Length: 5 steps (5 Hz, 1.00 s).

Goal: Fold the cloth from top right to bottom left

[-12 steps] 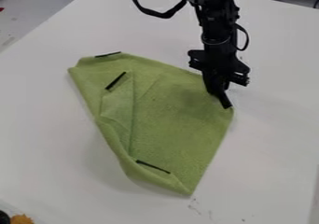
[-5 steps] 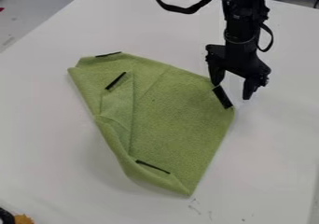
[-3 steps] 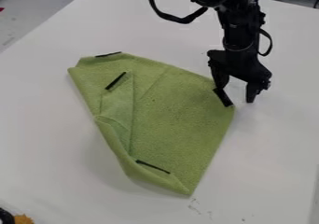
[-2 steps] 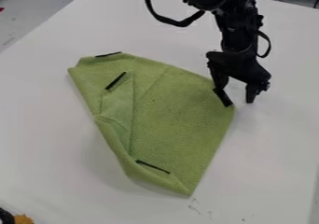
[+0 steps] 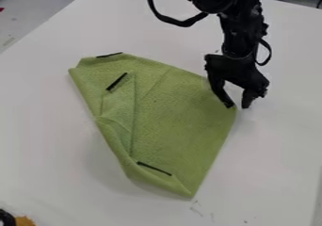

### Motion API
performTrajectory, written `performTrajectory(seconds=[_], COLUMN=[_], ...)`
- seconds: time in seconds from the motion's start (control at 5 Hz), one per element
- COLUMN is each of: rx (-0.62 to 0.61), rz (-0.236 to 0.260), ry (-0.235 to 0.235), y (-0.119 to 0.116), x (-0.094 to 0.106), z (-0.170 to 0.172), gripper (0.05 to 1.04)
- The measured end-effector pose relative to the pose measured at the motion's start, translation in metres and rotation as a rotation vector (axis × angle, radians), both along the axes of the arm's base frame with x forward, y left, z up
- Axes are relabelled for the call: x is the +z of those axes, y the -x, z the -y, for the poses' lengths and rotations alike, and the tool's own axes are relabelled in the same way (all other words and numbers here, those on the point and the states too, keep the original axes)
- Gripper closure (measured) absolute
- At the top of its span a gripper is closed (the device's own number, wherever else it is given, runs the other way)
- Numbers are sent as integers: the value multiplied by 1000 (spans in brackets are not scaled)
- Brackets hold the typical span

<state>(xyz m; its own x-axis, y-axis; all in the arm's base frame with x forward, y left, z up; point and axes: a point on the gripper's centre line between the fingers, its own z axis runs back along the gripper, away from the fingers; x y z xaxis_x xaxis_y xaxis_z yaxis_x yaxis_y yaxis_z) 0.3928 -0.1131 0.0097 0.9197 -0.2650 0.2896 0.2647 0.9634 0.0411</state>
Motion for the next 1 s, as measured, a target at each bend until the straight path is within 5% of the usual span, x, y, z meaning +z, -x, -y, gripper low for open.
performTrajectory(seconds=[0.4, 0.6, 1.0], rx=[6, 3, -13], rz=[14, 72, 96], ry=[9, 63, 94], y=[0, -5, -6], x=[-1, -1, -1], z=[2, -5, -7], gripper=[131, 402, 892])
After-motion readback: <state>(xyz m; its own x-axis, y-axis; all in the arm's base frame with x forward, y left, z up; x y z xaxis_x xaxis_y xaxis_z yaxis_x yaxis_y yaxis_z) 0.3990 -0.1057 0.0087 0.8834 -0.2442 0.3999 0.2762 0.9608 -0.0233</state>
